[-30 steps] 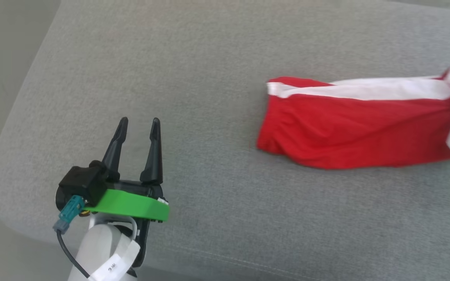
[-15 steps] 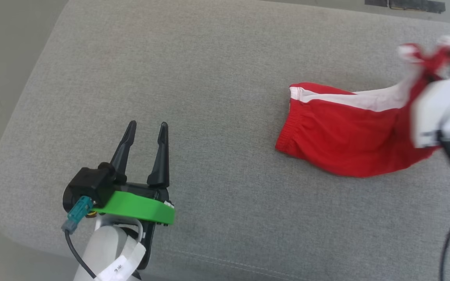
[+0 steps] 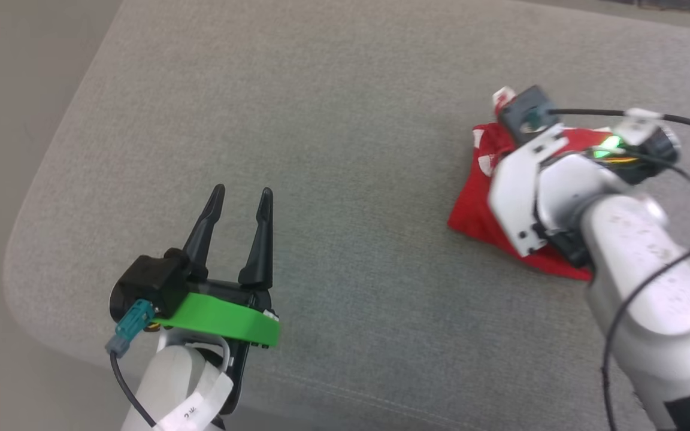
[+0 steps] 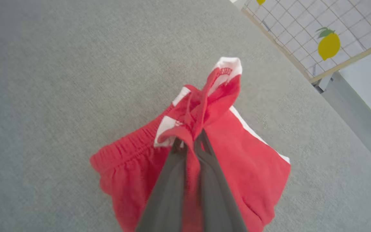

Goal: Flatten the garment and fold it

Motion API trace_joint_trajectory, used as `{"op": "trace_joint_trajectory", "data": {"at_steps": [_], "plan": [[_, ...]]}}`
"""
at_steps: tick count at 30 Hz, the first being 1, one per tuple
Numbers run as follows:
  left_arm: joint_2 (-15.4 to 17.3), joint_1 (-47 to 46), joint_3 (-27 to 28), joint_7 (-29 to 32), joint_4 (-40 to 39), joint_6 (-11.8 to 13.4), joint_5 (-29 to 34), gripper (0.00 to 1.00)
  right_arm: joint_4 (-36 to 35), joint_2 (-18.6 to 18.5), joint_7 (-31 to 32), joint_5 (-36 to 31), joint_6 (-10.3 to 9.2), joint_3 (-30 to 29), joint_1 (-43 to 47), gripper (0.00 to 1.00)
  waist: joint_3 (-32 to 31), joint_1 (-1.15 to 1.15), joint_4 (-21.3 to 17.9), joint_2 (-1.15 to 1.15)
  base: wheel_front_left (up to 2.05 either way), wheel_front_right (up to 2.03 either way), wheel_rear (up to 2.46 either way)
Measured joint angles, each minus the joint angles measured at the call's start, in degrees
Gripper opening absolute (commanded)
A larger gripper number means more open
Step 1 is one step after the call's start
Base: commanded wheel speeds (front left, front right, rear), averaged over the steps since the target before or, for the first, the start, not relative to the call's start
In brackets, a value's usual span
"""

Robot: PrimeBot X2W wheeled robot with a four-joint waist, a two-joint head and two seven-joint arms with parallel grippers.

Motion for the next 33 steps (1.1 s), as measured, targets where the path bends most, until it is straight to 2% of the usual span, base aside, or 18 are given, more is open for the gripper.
{"op": "trace_joint_trajectory", "data": {"at_steps": [8, 9, 10, 15, 20, 27, 33], "plan": [[0.0, -0.2, -0.1, 0.0, 0.0, 0.0, -0.5, 1.00, 9.7, 2.2, -0.5, 2.7, 0.00, 4.6, -2.7, 0.00, 1.6, 0.00, 1.7, 0.00, 0.00, 0.00, 0.00], [0.0, -0.2, -0.1, 0.0, 0.1, 0.0, -0.5, 1.00, 10.3, 2.2, -0.7, 3.4, 0.00, 5.0, -2.8, 0.46, 1.6, 0.00, 1.8, 0.00, 0.00, 0.00, 0.00], [0.0, -0.2, 0.0, 0.0, 0.2, 0.0, -0.5, 1.00, 10.7, 2.4, -1.1, 4.6, 0.00, 5.3, -2.8, 1.00, 1.5, 0.00, 1.8, 0.00, 0.00, 0.00, 0.00], [0.0, -0.1, 0.3, 0.0, 0.7, 0.0, -0.5, 1.00, 9.5, 3.3, -5.4, 10.7, 0.00, 4.9, -2.7, 1.00, 0.4, 0.00, 1.1, 0.00, 0.00, 0.00, 0.00], [0.0, 0.4, 1.2, 0.0, 1.1, 0.0, -0.3, 1.00, 3.4, 4.2, -15.2, 13.7, 0.00, -0.5, 0.2, 1.00, -1.5, 0.00, -0.8, 0.00, 0.00, 0.00, 0.00], [0.0, 1.9, 3.0, 0.0, 1.3, 0.0, 0.9, 1.00, -6.0, 5.5, -32.1, 11.6, 0.00, -11.1, 10.7, 1.00, -4.3, 0.00, -4.7, 0.00, 0.00, 0.00, 0.00], [0.0, 3.3, 5.2, 0.0, 1.3, 0.0, 1.4, 1.00, -10.8, 7.7, -42.6, 9.5, 0.00, -17.3, 20.6, 1.00, -6.6, 0.00, -8.6, 0.00, 0.00, 0.00, 0.00]]}}
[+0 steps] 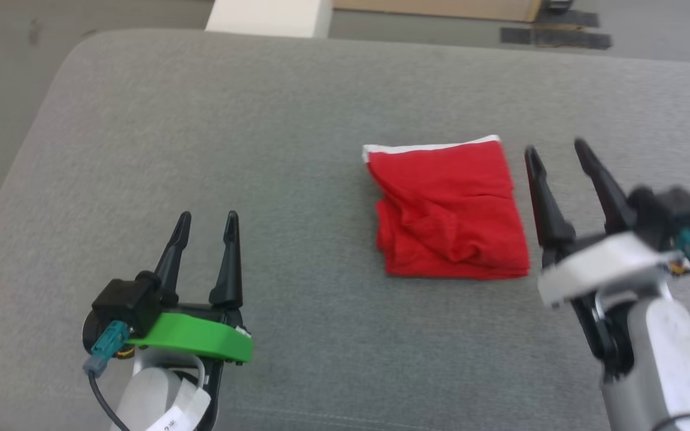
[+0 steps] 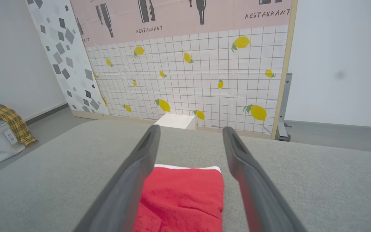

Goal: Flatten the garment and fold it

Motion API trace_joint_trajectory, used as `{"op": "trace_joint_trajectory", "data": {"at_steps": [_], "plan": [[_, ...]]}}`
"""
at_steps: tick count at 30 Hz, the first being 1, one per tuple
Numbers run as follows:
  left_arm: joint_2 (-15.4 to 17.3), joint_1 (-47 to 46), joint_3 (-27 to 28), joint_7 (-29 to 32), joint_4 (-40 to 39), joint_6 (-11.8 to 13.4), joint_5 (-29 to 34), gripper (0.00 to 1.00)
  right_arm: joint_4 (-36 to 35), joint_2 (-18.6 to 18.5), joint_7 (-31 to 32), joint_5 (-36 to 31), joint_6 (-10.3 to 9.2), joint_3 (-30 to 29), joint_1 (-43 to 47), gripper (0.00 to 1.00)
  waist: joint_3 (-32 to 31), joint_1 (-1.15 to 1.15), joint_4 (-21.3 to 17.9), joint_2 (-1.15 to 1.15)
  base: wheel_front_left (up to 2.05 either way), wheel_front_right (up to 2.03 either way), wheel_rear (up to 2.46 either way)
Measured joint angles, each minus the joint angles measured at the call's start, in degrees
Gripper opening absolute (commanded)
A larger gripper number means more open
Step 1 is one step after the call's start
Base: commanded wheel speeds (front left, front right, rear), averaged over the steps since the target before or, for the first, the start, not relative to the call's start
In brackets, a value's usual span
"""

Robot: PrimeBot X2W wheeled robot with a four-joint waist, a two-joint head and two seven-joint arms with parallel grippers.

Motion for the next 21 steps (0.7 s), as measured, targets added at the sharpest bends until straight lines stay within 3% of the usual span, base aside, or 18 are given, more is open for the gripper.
{"op": "trace_joint_trajectory", "data": {"at_steps": [9, 21], "plan": [[0.0, 2.0, 1.6, 0.0, 0.1, 0.0, 1.2, 1.00, -0.6, 0.8, -7.5, -4.7, 0.00, -5.5, 11.2, 1.00, -3.1, 0.00, -4.8, 0.00, 0.00, 0.00, 0.00], [0.0, 3.6, 2.2, 0.0, 1.0, 0.0, 2.9, 1.00, -1.7, 1.7, -9.5, -8.9, 0.00, -6.6, 18.1, 1.00, -5.4, 0.00, -7.0, 0.00, 0.00, 0.00, 0.00]]}}
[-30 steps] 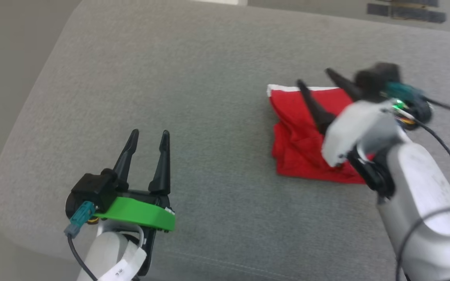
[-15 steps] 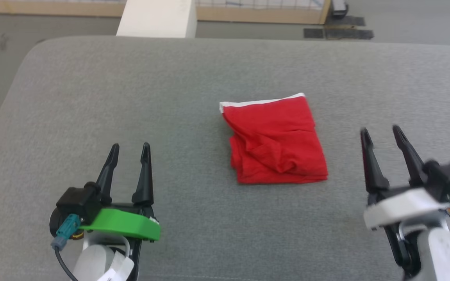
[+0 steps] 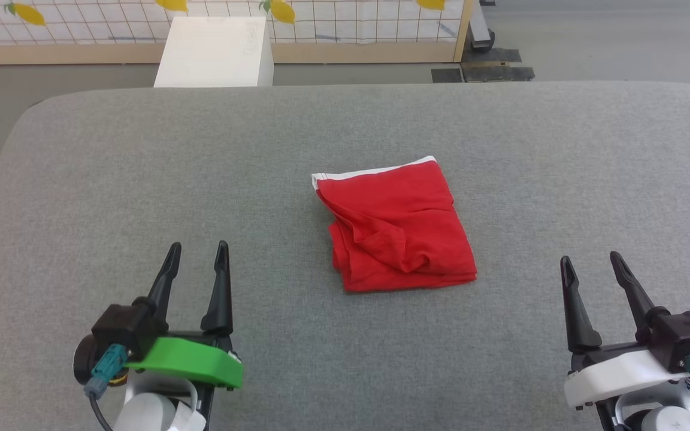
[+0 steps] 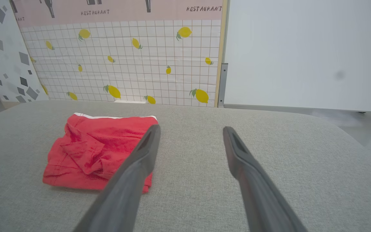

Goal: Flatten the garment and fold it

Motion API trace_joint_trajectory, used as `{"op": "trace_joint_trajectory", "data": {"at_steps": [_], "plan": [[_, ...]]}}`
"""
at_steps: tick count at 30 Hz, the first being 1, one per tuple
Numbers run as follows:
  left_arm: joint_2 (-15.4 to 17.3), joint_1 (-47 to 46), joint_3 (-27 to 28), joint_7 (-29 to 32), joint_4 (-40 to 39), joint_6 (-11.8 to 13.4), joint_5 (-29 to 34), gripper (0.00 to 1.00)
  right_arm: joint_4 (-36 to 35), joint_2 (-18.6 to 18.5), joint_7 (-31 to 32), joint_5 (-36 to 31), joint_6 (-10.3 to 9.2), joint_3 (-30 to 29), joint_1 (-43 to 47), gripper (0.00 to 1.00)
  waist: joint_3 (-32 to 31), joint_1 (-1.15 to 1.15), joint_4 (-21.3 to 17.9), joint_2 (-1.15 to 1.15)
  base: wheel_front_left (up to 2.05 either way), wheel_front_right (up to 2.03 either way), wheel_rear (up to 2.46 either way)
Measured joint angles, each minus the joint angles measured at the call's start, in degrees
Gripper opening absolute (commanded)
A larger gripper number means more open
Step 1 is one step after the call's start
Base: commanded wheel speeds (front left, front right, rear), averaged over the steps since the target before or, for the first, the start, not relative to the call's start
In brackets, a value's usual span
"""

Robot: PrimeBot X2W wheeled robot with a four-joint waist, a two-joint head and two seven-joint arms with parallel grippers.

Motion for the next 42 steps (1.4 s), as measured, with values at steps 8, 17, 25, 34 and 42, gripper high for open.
{"op": "trace_joint_trajectory", "data": {"at_steps": [8, 17, 25, 34, 42], "plan": [[0.0, 0.7, 0.2, 0.0, 0.1, 0.0, 0.0, 1.00, -0.3, 0.2, 0.1, 0.1, 0.00, 0.3, 0.0, 1.00, -0.4, 0.00, 0.2, 0.00, 0.00, 0.00, 0.00], [0.0, 0.1, -0.8, 0.0, -0.5, 0.0, -0.2, 1.00, 6.6, 0.5, 21.5, 34.8, 0.00, -0.8, -10.9, 1.00, 1.9, 0.00, 1.4, 0.00, 0.00, 0.00, 0.00], [0.0, -1.8, -2.6, 0.0, -0.7, 0.0, -0.9, 1.00, 25.5, 0.3, 45.2, 47.4, -0.01, -12.3, -25.6, 1.00, 4.5, 0.00, 4.4, 0.00, 0.00, 0.00, 0.00], [0.0, -5.0, -4.3, 0.0, -1.2, 0.0, -1.5, 1.00, 39.7, -0.2, 50.8, 35.9, -0.01, -17.5, -38.3, 1.00, 8.7, 0.00, 8.4, 0.00, 0.00, 0.00, 0.00], [0.0, -6.1, -4.7, 0.0, -1.4, 0.0, -3.0, 1.00, 42.9, 0.0, 53.6, 32.5, 0.00, -17.2, -43.3, 1.00, 11.9, 0.00, 12.0, 0.00, 0.00, 0.00, 0.00]]}}
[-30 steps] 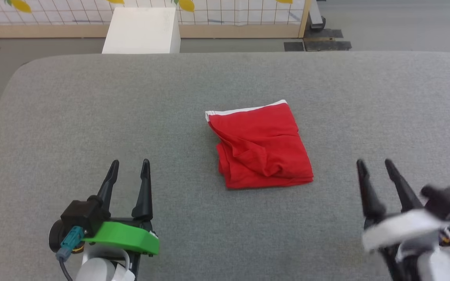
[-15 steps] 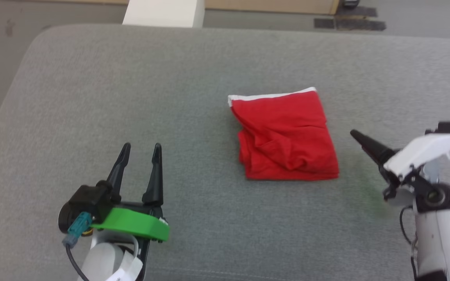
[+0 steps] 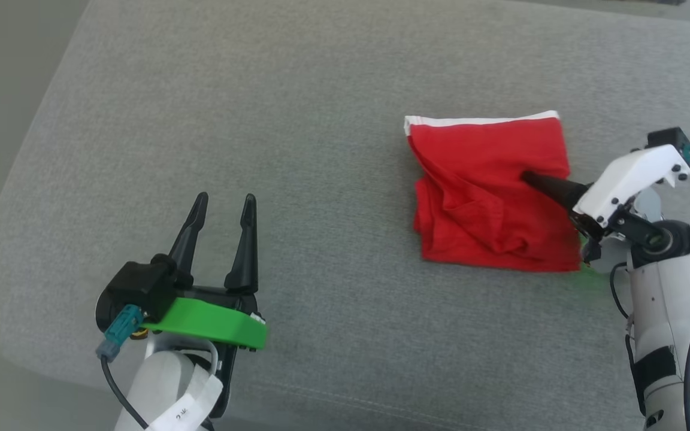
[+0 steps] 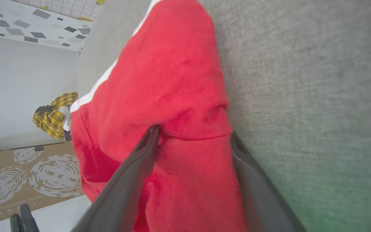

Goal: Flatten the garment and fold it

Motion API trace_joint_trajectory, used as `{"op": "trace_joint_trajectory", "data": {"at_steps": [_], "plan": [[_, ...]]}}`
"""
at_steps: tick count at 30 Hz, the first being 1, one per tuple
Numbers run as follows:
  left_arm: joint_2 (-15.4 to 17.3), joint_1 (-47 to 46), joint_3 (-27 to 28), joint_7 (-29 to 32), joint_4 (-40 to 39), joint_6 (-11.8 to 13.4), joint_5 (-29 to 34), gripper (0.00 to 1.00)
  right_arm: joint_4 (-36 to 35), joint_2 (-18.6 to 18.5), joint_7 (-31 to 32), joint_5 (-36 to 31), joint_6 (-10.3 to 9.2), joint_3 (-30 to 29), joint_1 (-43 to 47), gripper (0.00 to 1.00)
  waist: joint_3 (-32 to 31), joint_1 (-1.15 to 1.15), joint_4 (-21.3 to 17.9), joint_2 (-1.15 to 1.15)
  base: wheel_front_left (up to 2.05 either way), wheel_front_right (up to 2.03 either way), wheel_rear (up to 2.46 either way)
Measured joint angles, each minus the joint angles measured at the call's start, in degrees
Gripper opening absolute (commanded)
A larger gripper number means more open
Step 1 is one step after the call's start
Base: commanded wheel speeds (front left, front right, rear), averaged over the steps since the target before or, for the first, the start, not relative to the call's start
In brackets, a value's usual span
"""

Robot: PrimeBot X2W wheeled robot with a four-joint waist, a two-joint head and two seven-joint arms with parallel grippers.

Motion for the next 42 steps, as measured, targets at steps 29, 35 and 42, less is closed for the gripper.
{"op": "trace_joint_trajectory", "data": {"at_steps": [29, 35, 42], "plan": [[1.0, -1.7, 1.1, 0.0, -3.7, 0.0, 4.8, 1.00, -13.0, -12.7, -5.4, -22.2, 0.00, 27.0, -1.3, 0.00, 0.2, 0.00, -15.0, 0.00, 0.00, 0.00, 0.00], [3.5, -5.6, -0.5, 0.0, -6.5, 0.0, 5.7, 1.00, -12.5, -16.7, -11.0, -29.4, 0.00, 27.7, -4.2, 0.00, 3.9, 0.00, -20.4, 0.00, 0.00, 0.00, 0.00], [7.2, -7.1, -1.5, 0.0, -8.5, 0.0, 5.9, 1.00, -9.4, -19.3, -18.7, -37.1, 0.02, 25.7, -8.1, 0.00, 10.0, 0.01, -24.6, 0.00, 0.00, 0.00, 0.00]]}}
